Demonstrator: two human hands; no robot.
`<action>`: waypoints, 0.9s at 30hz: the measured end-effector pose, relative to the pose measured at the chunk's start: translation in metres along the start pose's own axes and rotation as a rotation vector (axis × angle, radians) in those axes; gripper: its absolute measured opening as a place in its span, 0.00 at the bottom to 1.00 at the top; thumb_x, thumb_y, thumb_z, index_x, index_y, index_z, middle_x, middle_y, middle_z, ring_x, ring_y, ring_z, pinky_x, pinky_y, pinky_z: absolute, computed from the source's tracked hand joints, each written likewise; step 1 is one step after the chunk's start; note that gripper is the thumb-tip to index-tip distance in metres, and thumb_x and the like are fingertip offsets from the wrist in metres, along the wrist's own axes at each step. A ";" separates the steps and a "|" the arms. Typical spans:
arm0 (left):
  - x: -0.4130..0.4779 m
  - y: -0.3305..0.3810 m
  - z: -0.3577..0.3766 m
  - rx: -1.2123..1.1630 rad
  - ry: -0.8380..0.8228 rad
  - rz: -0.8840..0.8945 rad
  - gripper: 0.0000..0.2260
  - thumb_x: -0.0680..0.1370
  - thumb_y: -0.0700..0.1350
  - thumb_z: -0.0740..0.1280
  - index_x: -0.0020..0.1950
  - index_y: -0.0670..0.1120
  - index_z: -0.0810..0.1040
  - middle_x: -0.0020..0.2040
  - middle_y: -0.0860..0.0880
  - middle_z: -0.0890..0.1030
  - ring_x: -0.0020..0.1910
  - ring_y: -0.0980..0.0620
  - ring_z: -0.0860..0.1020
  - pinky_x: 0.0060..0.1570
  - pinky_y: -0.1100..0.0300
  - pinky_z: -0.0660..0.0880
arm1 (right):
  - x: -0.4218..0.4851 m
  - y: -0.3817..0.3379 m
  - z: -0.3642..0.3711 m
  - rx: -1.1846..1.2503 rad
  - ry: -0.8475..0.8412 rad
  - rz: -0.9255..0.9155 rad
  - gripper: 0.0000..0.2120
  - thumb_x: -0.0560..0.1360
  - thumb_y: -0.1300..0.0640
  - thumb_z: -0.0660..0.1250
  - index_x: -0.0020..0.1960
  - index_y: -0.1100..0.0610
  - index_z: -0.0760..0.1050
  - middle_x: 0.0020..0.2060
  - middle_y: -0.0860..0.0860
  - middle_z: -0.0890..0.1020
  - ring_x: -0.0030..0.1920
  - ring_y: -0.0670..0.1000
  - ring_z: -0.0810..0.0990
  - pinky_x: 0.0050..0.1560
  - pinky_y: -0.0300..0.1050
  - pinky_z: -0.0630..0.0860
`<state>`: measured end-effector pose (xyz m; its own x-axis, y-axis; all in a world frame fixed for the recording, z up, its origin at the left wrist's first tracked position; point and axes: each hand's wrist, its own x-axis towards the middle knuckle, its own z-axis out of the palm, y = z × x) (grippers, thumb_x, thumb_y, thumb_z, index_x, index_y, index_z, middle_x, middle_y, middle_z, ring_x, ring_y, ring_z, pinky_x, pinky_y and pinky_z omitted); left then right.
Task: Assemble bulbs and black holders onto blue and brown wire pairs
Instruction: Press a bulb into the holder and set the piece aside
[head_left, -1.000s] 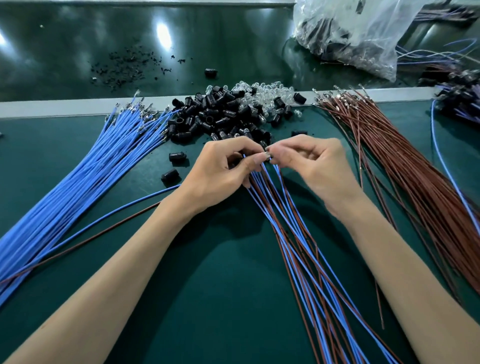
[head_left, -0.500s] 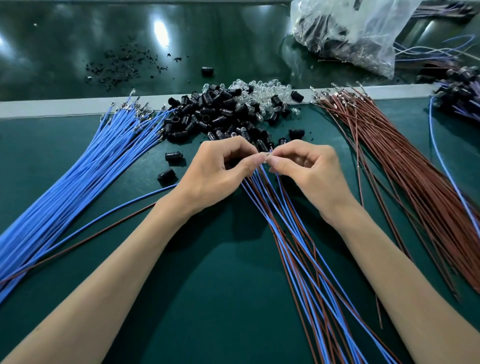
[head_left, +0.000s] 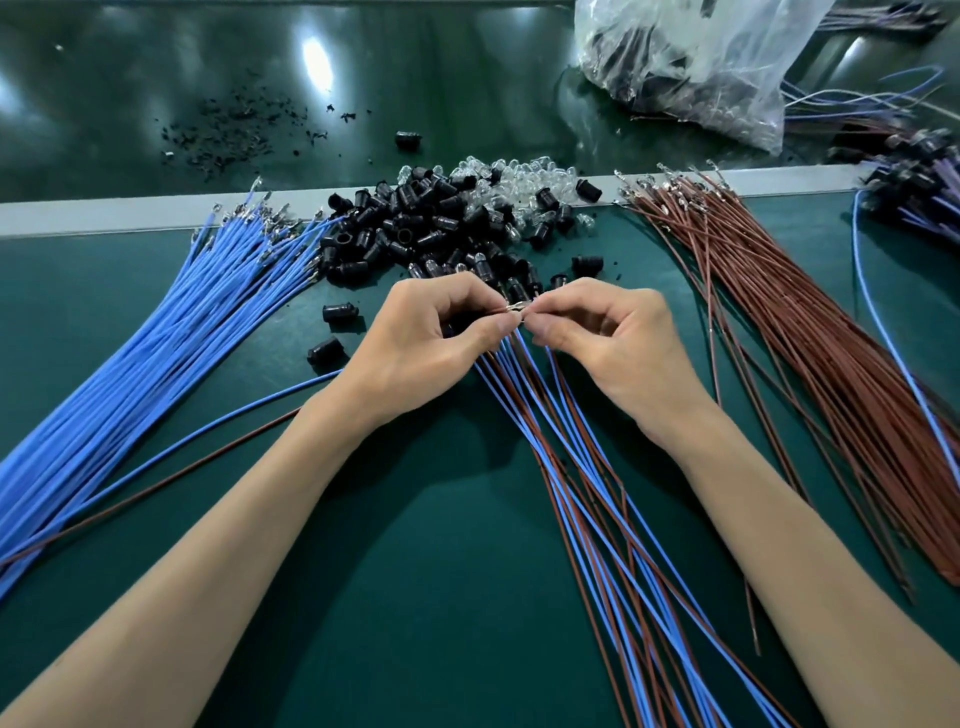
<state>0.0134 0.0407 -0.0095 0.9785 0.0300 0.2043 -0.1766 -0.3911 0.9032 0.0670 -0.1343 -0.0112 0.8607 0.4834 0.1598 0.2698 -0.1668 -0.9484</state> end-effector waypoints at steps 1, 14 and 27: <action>0.000 0.000 0.000 -0.002 -0.005 -0.001 0.05 0.76 0.40 0.69 0.41 0.49 0.79 0.34 0.53 0.79 0.33 0.61 0.75 0.36 0.69 0.71 | 0.000 0.001 -0.001 0.032 -0.007 0.019 0.05 0.72 0.62 0.73 0.45 0.53 0.83 0.40 0.50 0.85 0.43 0.52 0.82 0.51 0.47 0.79; 0.000 0.000 -0.001 -0.053 -0.015 -0.003 0.04 0.74 0.44 0.69 0.40 0.45 0.80 0.32 0.55 0.79 0.32 0.60 0.76 0.36 0.67 0.72 | 0.000 0.000 -0.001 0.223 -0.009 0.067 0.06 0.72 0.61 0.73 0.44 0.51 0.85 0.41 0.51 0.86 0.44 0.46 0.83 0.49 0.37 0.77; -0.001 0.003 -0.002 -0.083 -0.035 -0.004 0.06 0.76 0.39 0.69 0.40 0.47 0.79 0.28 0.59 0.78 0.26 0.65 0.73 0.30 0.76 0.65 | -0.002 0.000 0.005 -0.078 0.075 -0.258 0.10 0.70 0.66 0.73 0.49 0.56 0.81 0.41 0.47 0.83 0.43 0.41 0.82 0.48 0.33 0.75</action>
<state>0.0120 0.0413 -0.0061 0.9820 -0.0011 0.1890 -0.1798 -0.3130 0.9326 0.0633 -0.1311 -0.0129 0.7882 0.4540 0.4155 0.5137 -0.1134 -0.8504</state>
